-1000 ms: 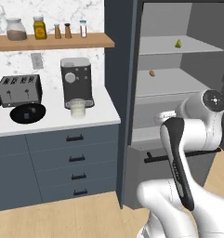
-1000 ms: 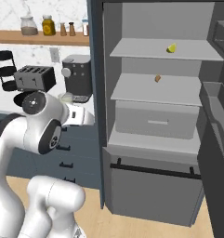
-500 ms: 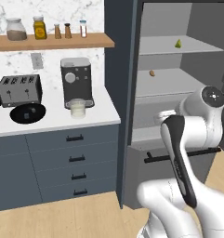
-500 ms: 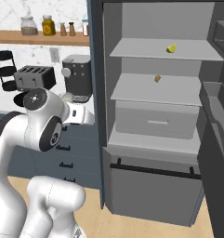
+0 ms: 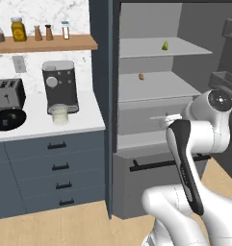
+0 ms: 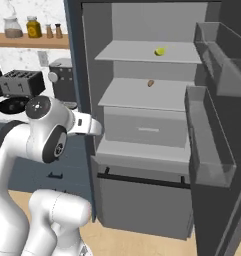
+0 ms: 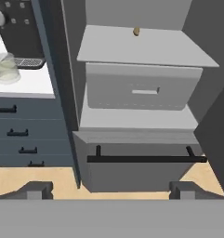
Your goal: Grab a lemon wedge from the fridge and one ice cube from the ice bowl, and put them in the glass of lemonade.
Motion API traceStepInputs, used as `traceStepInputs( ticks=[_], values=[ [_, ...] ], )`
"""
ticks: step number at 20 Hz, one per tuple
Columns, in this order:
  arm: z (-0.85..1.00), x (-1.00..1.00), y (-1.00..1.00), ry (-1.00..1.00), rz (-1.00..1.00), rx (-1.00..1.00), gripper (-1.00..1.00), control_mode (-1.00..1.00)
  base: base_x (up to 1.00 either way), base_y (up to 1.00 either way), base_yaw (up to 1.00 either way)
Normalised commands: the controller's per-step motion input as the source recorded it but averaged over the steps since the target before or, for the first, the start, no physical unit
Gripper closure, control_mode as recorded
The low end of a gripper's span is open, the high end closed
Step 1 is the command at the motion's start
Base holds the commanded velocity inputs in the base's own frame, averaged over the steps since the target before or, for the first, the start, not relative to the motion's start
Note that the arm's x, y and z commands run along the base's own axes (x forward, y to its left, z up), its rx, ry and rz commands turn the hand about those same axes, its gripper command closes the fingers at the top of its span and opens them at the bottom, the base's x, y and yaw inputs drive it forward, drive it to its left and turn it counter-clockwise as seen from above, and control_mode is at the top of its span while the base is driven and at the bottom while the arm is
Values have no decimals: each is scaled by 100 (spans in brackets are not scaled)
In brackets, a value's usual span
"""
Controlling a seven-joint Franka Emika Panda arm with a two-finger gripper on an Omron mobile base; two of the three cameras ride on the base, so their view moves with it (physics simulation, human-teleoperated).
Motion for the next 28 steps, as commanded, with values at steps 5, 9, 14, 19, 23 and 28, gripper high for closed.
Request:
traceStepInputs(
  ticks=[5,9,14,19,23,28],
  values=[
    [0,0,0,0,0,0,-100,100,0,-60,-1],
    [0,0,0,0,0,0,-100,100,2,-27,0],
    [0,0,0,0,0,0,-100,100,30,-16,0],
    [0,0,0,0,0,0,-100,100,61,-26,0],
    [0,0,0,0,0,0,-100,100,51,-35,0],
    [0,6,-8,0,0,0,-100,-100,12,-23,0]
  ],
)
